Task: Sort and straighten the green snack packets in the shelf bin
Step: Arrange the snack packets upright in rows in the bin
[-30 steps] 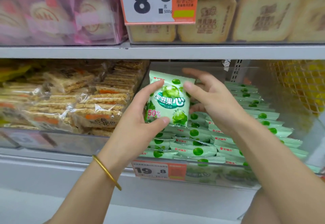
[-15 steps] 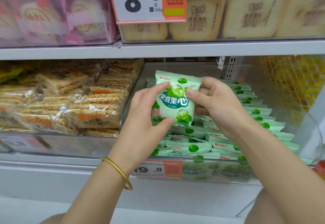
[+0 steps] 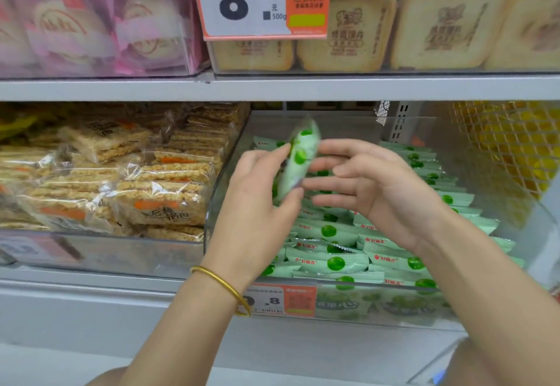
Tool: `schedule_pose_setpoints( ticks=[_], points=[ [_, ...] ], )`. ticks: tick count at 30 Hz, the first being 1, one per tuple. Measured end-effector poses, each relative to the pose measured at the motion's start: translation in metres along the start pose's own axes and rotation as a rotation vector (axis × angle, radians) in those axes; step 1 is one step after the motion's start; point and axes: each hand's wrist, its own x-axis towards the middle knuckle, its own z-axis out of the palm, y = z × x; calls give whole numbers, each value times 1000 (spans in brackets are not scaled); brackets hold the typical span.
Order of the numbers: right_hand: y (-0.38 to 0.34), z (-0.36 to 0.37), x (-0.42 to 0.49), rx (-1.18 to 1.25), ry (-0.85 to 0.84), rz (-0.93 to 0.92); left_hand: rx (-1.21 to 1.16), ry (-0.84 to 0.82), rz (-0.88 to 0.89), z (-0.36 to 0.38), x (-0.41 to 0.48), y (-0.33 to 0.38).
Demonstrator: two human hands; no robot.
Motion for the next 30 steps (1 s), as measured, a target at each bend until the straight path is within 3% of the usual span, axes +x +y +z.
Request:
schedule_pose_setpoints(
  ticks=[4, 8, 13, 22, 27, 30],
  points=[
    [2, -3, 3, -187, 137, -111, -359, -36, -80, -4, 0, 2],
    [3, 0, 4, -115, 111, -112, -537, -70, -125, -7, -3, 2],
    [3, 2, 4, -108, 137, -166, -580, -174, -94, -6, -4, 2],
    [4, 1, 3, -125, 161, -185, -549, -85, -118, -2, -3, 3],
    [5, 2, 3, -140, 199, -160, -650, 25, -259, 7, -2, 1],
    [1, 0, 6, 1, 195, -86, -803, 3, -368, 7, 1, -2]
  ],
)
